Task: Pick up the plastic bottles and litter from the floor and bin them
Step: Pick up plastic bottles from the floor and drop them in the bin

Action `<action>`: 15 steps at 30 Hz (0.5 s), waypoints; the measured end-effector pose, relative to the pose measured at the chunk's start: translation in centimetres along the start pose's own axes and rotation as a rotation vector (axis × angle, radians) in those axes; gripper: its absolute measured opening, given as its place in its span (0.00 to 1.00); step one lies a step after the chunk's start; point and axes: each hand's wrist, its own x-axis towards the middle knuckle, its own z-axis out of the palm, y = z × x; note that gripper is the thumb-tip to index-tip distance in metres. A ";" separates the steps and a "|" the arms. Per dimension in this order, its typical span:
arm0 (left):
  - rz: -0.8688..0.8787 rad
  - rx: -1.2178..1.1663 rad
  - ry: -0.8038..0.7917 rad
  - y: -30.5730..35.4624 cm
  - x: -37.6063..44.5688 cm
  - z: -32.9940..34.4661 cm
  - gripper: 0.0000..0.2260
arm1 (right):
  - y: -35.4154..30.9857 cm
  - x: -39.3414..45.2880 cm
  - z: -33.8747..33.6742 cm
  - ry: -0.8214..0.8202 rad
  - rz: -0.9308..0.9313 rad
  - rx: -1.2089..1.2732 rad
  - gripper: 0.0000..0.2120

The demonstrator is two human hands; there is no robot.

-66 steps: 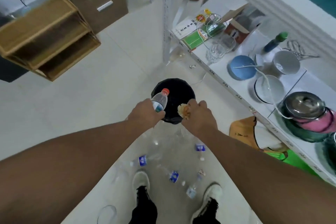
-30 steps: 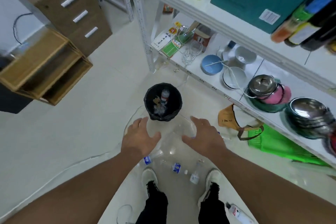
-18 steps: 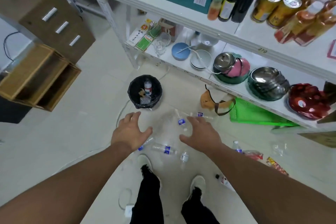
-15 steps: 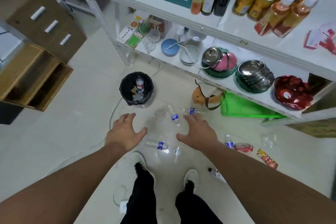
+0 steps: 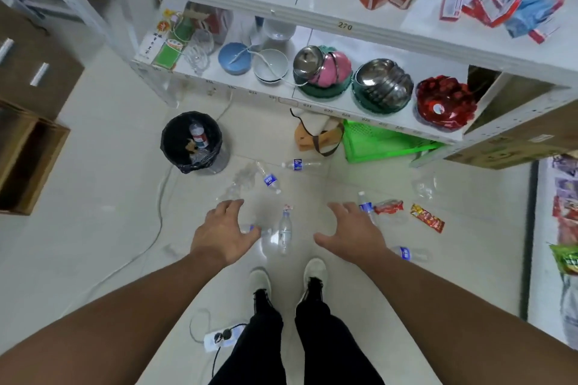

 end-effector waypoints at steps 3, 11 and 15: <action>0.049 0.042 -0.045 -0.9 1.4 1.6 0.36 | 0.3 0.1 2.5 -0.014 0.061 0.015 0.44; 0.013 0.090 -0.068 -7.5 5.6 7.3 0.39 | -0.7 4.4 11.9 -0.114 0.197 0.191 0.48; -0.009 0.118 -0.045 -11.4 9.0 12.7 0.41 | 0.0 8.7 17.2 -0.161 0.184 0.186 0.48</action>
